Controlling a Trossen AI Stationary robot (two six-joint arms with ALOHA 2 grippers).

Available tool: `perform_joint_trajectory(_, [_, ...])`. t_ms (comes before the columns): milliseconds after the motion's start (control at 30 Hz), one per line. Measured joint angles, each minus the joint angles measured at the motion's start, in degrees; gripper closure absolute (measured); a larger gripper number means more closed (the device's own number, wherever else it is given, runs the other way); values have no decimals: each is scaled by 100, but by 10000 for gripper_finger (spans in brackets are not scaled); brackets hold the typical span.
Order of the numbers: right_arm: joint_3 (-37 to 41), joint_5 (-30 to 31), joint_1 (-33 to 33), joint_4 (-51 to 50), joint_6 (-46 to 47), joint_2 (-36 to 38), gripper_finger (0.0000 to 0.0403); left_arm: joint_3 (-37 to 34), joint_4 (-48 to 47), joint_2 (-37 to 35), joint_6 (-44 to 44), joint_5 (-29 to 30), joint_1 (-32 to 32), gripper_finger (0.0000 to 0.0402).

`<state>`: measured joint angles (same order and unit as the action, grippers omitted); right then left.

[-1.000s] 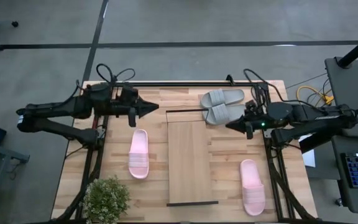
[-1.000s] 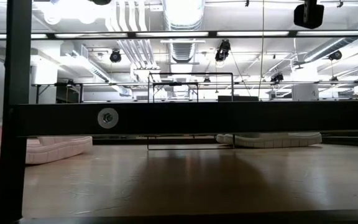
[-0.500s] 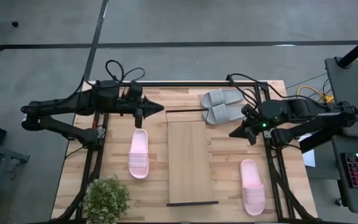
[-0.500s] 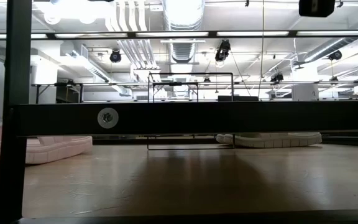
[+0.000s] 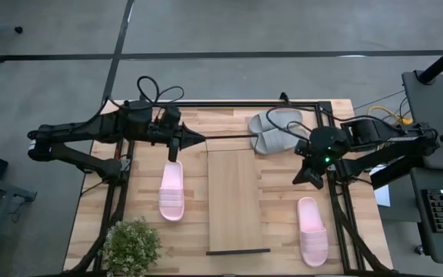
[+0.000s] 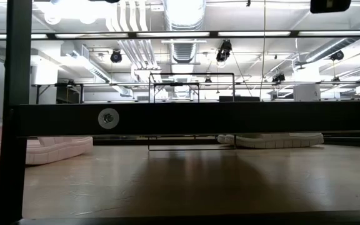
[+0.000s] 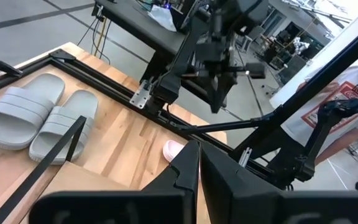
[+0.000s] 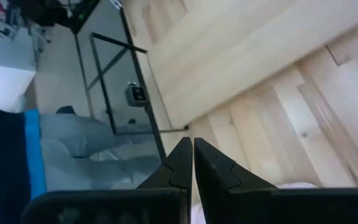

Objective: Pick and place slides into the shelf
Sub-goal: Put the right pink slide on the shelf

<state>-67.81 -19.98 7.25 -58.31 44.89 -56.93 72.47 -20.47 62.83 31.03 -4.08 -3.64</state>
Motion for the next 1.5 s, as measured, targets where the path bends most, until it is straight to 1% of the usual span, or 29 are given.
perform_joint_trajectory(133, [255, -117, -2, 10, -8, 11, 394, -3, 5, -63, -4, -3, 0, 402])
perform_joint_trajectory(433, [824, -1120, 0, 256, 88, 11, 393, -11, 0, -112, -37, -4, 0, 402])
perform_joint_trajectory(633, [1030, -1482, 1, 461, 86, 10, 393, -11, -2, -112, -35, -11, 0, 402])
perform_joint_trajectory(867, [1086, -1660, 16, 466, -15, -123, 393, -14, 0, -112, -39, -11, 0, 402])
perform_joint_trajectory(967, [1090, -1865, 89, 461, -109, -284, 393, -34, 2, -112, -39, -12, 0, 402])
perform_joint_trajectory(1267, [1107, -2070, 477, 433, -482, -777, 394, -50, -6, -112, -39, -17, 0, 402])
perform_joint_trajectory(1500, [1243, -2105, 741, 427, -509, -966, 393, -49, -6, -112, -33, -23, 0, 402])
